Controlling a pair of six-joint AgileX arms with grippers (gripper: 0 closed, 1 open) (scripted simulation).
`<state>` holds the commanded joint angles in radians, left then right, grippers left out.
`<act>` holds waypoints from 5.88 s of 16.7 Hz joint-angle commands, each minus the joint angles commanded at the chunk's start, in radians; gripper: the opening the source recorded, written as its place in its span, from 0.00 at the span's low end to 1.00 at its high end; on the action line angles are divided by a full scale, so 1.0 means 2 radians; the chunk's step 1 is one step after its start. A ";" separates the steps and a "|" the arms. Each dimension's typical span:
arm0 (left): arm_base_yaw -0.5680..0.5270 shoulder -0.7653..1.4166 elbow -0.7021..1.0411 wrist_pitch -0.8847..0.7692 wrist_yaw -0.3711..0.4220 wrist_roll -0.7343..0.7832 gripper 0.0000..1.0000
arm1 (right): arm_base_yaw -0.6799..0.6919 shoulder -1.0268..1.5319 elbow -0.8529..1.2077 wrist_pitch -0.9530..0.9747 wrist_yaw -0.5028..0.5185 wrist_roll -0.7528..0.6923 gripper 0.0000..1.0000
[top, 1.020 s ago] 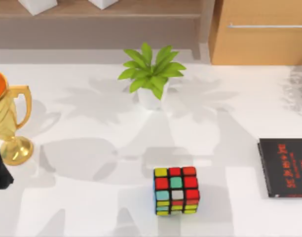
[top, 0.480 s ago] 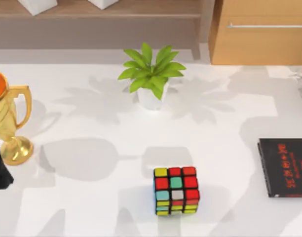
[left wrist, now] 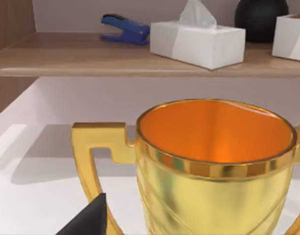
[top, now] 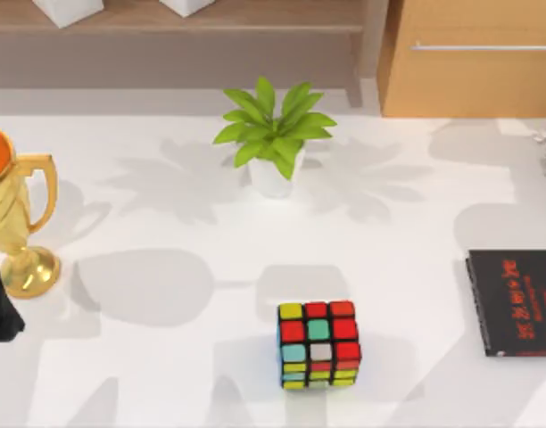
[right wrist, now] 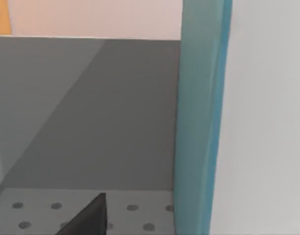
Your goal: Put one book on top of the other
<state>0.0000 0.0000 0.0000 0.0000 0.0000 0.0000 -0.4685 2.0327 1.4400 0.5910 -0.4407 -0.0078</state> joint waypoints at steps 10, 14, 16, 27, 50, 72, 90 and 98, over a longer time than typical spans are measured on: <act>0.000 0.000 0.000 0.000 0.000 0.000 1.00 | 0.011 0.050 0.077 -0.026 0.013 0.000 1.00; 0.000 0.000 0.000 0.000 0.000 0.000 1.00 | 0.011 0.050 0.077 -0.026 0.013 0.000 0.77; 0.000 0.000 0.000 0.000 0.000 0.000 1.00 | 0.011 0.050 0.077 -0.026 0.013 0.000 0.62; 0.000 0.000 0.000 0.000 0.000 0.000 1.00 | 0.011 0.050 0.077 -0.026 0.013 0.000 0.00; 0.000 0.000 0.000 0.000 0.000 0.000 1.00 | 0.034 -0.141 -0.056 -0.093 0.101 0.172 0.00; 0.000 0.000 0.000 0.000 0.000 0.000 1.00 | 0.381 -0.668 -0.695 -0.246 0.360 0.871 0.00; 0.000 0.000 0.000 0.000 0.000 0.000 1.00 | 0.375 -0.636 -0.695 -0.213 0.355 0.868 0.45; 0.000 0.000 0.000 0.000 0.000 0.000 1.00 | 0.375 -0.636 -0.695 -0.213 0.355 0.868 1.00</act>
<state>0.0000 0.0000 0.0000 0.0000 0.0000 0.0000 0.2823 0.7610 0.0503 0.1646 0.2689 1.7288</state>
